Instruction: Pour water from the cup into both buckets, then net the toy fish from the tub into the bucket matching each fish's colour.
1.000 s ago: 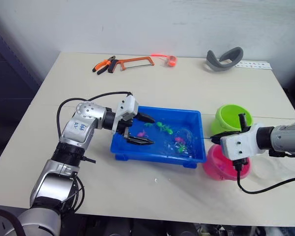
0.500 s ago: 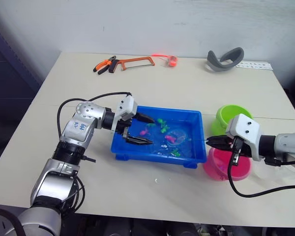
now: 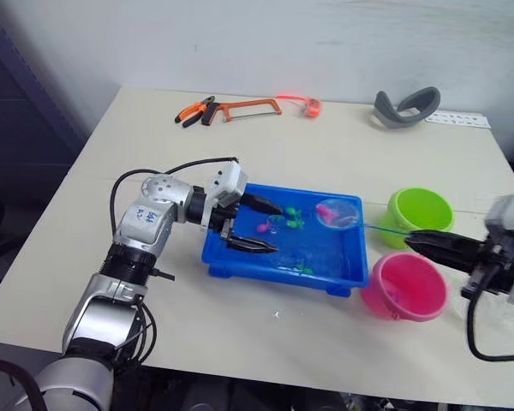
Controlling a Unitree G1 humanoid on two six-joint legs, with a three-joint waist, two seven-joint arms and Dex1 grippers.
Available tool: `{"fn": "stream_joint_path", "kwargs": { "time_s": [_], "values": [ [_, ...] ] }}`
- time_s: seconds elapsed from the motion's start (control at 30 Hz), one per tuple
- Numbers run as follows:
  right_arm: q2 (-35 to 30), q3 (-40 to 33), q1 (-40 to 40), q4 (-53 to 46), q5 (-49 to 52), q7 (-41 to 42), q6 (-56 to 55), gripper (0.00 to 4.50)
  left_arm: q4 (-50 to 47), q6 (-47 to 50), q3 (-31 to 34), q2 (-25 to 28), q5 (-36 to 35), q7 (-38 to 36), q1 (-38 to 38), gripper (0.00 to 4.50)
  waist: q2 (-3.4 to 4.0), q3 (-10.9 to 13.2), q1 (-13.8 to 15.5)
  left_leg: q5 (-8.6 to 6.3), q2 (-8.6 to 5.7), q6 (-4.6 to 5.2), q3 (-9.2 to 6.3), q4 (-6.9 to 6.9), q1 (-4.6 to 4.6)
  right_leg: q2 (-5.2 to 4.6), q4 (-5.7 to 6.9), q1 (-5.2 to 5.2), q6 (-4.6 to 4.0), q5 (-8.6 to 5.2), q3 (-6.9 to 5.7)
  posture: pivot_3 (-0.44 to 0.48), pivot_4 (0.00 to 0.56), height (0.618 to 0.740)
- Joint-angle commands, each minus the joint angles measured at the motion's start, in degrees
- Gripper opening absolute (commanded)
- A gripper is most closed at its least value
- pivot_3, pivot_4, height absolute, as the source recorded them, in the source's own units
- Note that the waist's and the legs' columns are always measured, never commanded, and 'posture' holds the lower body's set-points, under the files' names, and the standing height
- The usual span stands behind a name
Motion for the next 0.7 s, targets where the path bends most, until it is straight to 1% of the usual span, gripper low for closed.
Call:
{"fn": "stream_joint_path", "kwargs": {
  "time_s": [0.03,0.17,0.23,0.33,0.43,0.5,0.6,0.7],
  "values": [
    [2.37,-12.27,5.83,-3.12,3.16,2.30,-0.24,0.00,0.00,-0.91,0.03,-1.30,-1.20,-1.51,-1.96,4.48,0.00,0.00,0.31,0.00,0.00,0.00,0.01,0.00,0.02,0.00,0.00,0.02,0.00,0.00,0.01,0.000,0.150,0.740],
    [7.51,-27.61,18.41,-4.94,4.82,7.98,-2.97,0.00,3.01,-2.52,-0.67,-2.99,-0.59,-2.90,-3.78,4.48,0.00,0.00,0.36,0.00,-0.01,0.00,0.01,-0.07,0.06,0.04,-0.05,0.06,0.01,0.00,0.01,0.000,0.150,0.740],
    [9.32,-31.39,22.62,-5.40,5.71,9.28,-4.88,0.00,4.15,-3.22,-0.84,-3.45,-0.37,-3.56,-4.30,4.48,0.00,0.00,0.35,0.00,-0.02,0.00,0.03,-0.11,0.08,0.05,-0.05,0.05,0.01,0.00,0.03,0.000,0.150,0.740],
    [14.01,-35.94,30.06,-6.24,4.05,12.02,-10.61,0.00,6.27,-5.13,-1.55,-4.49,0.28,-4.65,-5.02,4.48,-0.01,0.00,0.13,0.00,-0.01,0.00,0.09,-0.18,0.15,0.05,-0.06,0.06,0.01,0.00,0.11,0.000,0.150,0.740],
    [18.24,-36.59,35.84,-5.79,-0.88,15.02,-19.40,0.00,8.10,-6.20,-1.67,-5.44,0.60,-5.27,-5.84,4.48,0.00,0.00,-0.02,0.01,-0.01,-0.01,0.12,-0.21,0.22,0.06,-0.07,0.08,0.01,0.00,0.16,0.000,0.150,0.740],
    [21.28,-34.52,38.63,-4.70,-8.43,16.88,-29.20,0.00,9.27,-6.94,-1.69,-6.19,0.92,-5.62,-6.44,4.48,0.00,0.00,-0.16,0.01,0.00,-0.02,0.14,-0.21,0.23,0.07,-0.09,0.09,0.01,0.00,0.18,0.000,0.150,0.740],
    [23.72,-31.29,39.48,-2.39,-18.02,16.80,-42.85,0.00,10.58,-7.82,-1.72,-6.89,1.23,-6.09,-7.07,4.48,0.00,0.00,-0.31,0.01,-0.02,-0.02,0.14,-0.23,0.22,0.06,-0.17,0.07,0.01,0.00,0.19,0.000,0.150,0.740],
    [24.32,-28.04,39.48,0.38,-25.62,16.90,-55.88,0.00,11.65,-8.44,-1.62,-7.24,1.43,-6.43,-7.54,4.48,0.00,-0.01,-0.49,0.01,-0.04,-0.03,0.17,-0.23,0.24,0.05,-0.17,0.07,0.03,0.01,0.23,0.000,0.150,0.740]
  ]
}}
